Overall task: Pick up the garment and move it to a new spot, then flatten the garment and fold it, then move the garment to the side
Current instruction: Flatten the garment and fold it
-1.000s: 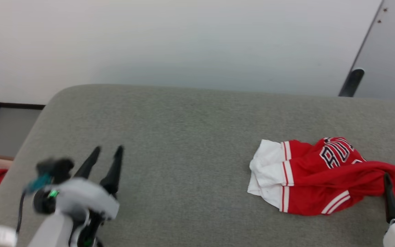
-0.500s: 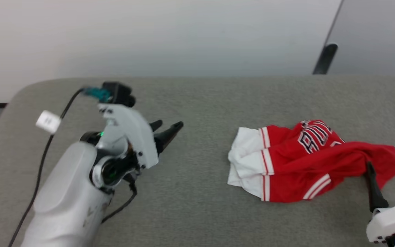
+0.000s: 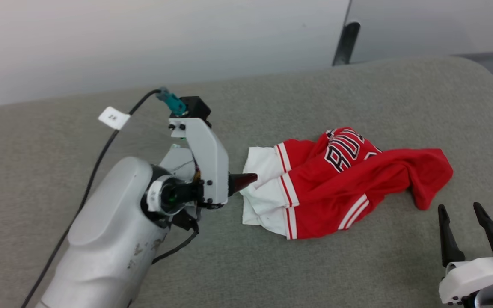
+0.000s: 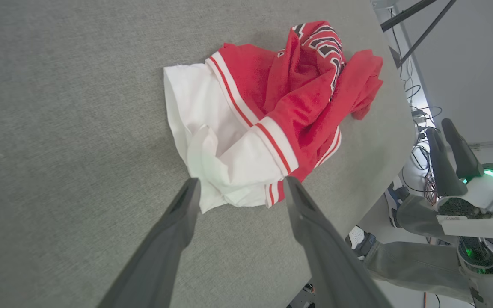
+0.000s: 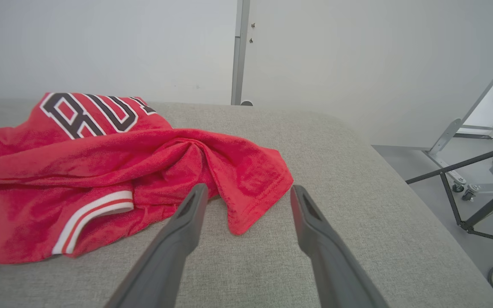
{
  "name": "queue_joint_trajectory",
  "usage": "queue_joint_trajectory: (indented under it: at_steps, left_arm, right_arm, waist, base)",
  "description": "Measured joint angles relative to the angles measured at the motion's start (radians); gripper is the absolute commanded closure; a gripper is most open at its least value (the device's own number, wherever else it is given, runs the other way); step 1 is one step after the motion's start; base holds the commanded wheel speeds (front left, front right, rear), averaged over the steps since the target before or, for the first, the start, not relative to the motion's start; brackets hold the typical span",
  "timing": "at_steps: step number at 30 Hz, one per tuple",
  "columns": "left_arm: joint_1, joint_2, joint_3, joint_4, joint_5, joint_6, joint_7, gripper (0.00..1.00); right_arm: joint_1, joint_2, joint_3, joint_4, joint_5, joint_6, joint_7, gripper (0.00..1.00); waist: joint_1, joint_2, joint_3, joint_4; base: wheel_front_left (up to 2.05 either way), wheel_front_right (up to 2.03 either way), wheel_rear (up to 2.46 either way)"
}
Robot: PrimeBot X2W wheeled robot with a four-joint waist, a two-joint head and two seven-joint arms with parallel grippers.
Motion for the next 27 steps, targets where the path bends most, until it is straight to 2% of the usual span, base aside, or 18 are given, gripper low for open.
queue_joint_trajectory:
  at_steps: [5,16,21,22,24,27]
  left_arm:
    - [-0.031,-0.013,-0.016,0.035,0.011,0.031,0.025,0.0]
    - [-0.062,-0.058,-0.057,0.215,0.037,0.041,0.024,0.0]
    - [-0.072,-0.079,-0.038,0.282,0.022,0.036,-0.004,0.0]
    - [-0.071,-0.081,-0.034,0.295,0.013,0.025,-0.012,0.11]
    - [-0.073,-0.085,-0.025,0.316,0.006,0.002,-0.033,1.0]
    - [-0.09,-0.087,-0.006,0.35,-0.011,-0.014,-0.048,1.0]
  right_arm:
    - [-0.021,0.015,0.02,0.021,0.003,0.0,-0.01,0.0]
    - [-0.071,0.027,0.056,0.064,0.029,0.0,-0.035,0.0]
    - [-0.093,0.03,0.065,0.088,0.041,0.0,-0.045,0.0]
    - [-0.097,0.031,0.066,0.093,0.045,0.0,-0.049,0.0]
    - [-0.106,0.032,0.069,0.103,0.045,0.0,-0.053,0.0]
    - [-0.113,0.03,0.072,0.112,0.046,0.0,-0.06,0.0]
  waist:
    - [-0.0001,0.0,0.034,-0.028]
    - [-0.0001,0.0,0.101,-0.066]
    - [0.0,0.0,0.123,-0.073]
    - [-0.0001,0.0,0.127,-0.074]
    - [0.0,0.0,0.134,-0.073]
    - [0.0,0.0,0.138,-0.068]
  base:
    - [0.0,0.0,0.0]
    - [0.0,0.0,0.0]
    - [0.0,0.0,0.0]
    - [0.0,0.0,0.0]
    - [0.0,0.0,0.0]
    - [0.0,0.0,0.0]
